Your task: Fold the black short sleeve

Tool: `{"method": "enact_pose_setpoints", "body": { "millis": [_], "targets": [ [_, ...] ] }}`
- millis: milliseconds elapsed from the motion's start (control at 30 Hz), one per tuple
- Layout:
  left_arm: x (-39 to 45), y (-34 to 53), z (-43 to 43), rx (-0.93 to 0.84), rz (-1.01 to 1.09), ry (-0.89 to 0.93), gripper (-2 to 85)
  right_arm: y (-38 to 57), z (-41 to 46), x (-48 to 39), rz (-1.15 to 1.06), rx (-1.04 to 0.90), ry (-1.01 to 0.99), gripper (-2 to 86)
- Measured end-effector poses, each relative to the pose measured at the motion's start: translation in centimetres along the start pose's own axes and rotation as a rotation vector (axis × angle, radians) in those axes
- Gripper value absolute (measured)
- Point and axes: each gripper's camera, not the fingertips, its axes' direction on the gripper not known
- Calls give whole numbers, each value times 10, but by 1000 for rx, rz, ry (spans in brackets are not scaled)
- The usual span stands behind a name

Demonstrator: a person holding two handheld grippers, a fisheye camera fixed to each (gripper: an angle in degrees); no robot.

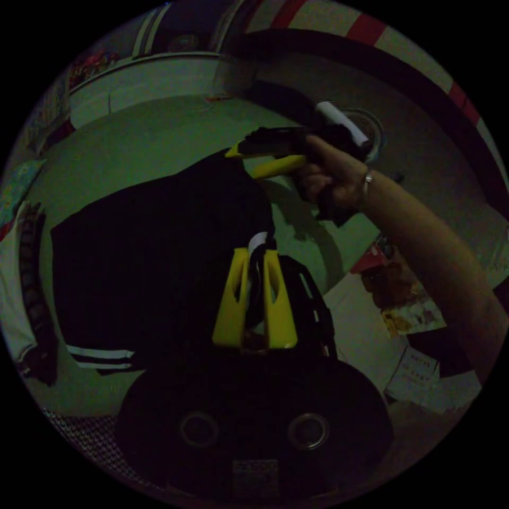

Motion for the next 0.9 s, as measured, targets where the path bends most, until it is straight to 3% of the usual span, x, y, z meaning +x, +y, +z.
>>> {"method": "enact_pose_setpoints", "body": {
  "millis": [200,633,900],
  "targets": [
    [8,15,-4,9,7,32,57,-17,4,-17,-59,17,102,40],
    [71,39,-21,27,132,173,50,-12,-69,-37,5,77,342,24],
    [39,60,-57,72,130,272,51,-39,-31,-141,-49,42,529,19]
  ]
}}
